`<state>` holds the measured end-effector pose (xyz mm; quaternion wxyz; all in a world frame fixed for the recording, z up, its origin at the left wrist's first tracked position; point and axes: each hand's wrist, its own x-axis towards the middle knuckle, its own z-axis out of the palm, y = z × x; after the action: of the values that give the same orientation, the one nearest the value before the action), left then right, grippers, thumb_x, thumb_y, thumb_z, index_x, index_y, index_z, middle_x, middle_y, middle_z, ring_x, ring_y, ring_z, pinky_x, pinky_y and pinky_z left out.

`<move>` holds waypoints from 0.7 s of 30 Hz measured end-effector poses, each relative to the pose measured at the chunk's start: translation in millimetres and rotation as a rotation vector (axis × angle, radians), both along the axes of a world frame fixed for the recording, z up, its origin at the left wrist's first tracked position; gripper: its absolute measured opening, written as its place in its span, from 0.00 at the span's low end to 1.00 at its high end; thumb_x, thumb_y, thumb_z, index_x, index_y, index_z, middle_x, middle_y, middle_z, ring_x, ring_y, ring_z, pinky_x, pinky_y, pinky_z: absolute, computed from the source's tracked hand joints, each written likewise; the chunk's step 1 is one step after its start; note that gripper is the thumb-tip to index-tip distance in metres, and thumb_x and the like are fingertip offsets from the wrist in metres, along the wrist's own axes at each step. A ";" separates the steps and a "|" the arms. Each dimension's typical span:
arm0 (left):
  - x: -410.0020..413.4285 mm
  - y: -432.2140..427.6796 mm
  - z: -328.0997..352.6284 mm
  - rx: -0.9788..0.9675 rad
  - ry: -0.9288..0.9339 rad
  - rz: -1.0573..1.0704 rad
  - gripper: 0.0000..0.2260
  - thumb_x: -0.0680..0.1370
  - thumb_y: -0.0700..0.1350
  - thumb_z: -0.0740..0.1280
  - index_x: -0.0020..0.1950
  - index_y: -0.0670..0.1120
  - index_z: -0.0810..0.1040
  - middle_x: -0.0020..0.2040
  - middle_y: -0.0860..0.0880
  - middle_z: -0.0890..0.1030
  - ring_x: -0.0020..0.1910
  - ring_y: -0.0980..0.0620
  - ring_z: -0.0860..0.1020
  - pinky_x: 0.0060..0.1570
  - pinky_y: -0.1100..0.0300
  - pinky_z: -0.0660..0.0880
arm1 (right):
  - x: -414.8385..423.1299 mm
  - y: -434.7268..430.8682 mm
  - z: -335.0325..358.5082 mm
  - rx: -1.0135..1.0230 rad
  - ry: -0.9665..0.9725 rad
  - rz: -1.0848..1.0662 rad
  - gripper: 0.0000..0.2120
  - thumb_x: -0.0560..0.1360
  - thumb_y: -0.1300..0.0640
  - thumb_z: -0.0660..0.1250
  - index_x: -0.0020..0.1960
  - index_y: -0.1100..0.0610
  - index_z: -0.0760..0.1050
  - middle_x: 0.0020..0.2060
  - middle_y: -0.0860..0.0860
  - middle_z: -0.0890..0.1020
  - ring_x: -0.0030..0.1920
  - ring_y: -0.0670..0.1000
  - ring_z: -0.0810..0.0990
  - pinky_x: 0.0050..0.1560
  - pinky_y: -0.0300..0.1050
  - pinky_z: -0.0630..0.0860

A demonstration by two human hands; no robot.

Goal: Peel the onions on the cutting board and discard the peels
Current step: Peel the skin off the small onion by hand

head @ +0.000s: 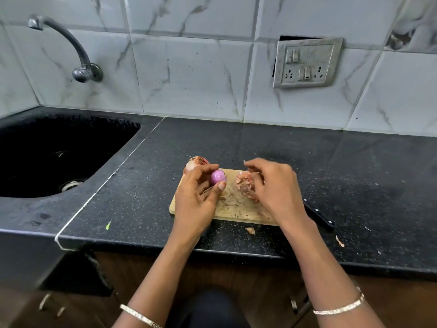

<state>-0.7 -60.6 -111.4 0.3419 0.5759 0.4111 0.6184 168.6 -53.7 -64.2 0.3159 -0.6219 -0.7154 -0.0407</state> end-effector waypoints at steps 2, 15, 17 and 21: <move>-0.6 0.6 -0.3 0.003 0.019 -0.001 0.14 0.77 0.39 0.74 0.62 0.47 0.80 0.59 0.49 0.81 0.57 0.55 0.83 0.59 0.55 0.81 | 0.4 2.2 -0.8 0.061 0.071 0.012 0.08 0.75 0.57 0.73 0.53 0.49 0.84 0.46 0.45 0.84 0.47 0.49 0.83 0.50 0.47 0.80; 0.8 0.3 -1.3 -0.011 0.063 -0.043 0.12 0.79 0.42 0.73 0.61 0.48 0.80 0.57 0.52 0.84 0.56 0.55 0.83 0.59 0.55 0.81 | 13.5 -11.9 -0.1 -0.008 0.092 0.043 0.15 0.75 0.60 0.74 0.58 0.47 0.84 0.55 0.44 0.84 0.54 0.46 0.82 0.62 0.50 0.79; 0.6 1.9 -2.6 -0.015 0.070 -0.051 0.11 0.80 0.43 0.72 0.62 0.49 0.80 0.57 0.52 0.84 0.57 0.53 0.83 0.61 0.50 0.80 | 16.6 -13.9 2.7 0.050 0.216 0.018 0.09 0.72 0.53 0.77 0.52 0.45 0.85 0.44 0.41 0.85 0.45 0.43 0.84 0.52 0.49 0.82; -0.5 2.9 -5.5 0.002 0.067 -0.074 0.12 0.82 0.47 0.66 0.64 0.48 0.79 0.58 0.51 0.83 0.59 0.51 0.82 0.60 0.51 0.79 | 16.4 -17.7 -0.4 -0.093 0.063 0.113 0.14 0.72 0.49 0.77 0.57 0.44 0.83 0.56 0.41 0.84 0.61 0.47 0.80 0.61 0.52 0.77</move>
<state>-1.2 -57.7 -116.9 0.3502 0.6114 0.4000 0.5861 185.0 -71.4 -64.6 0.3107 -0.5956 -0.7401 0.0301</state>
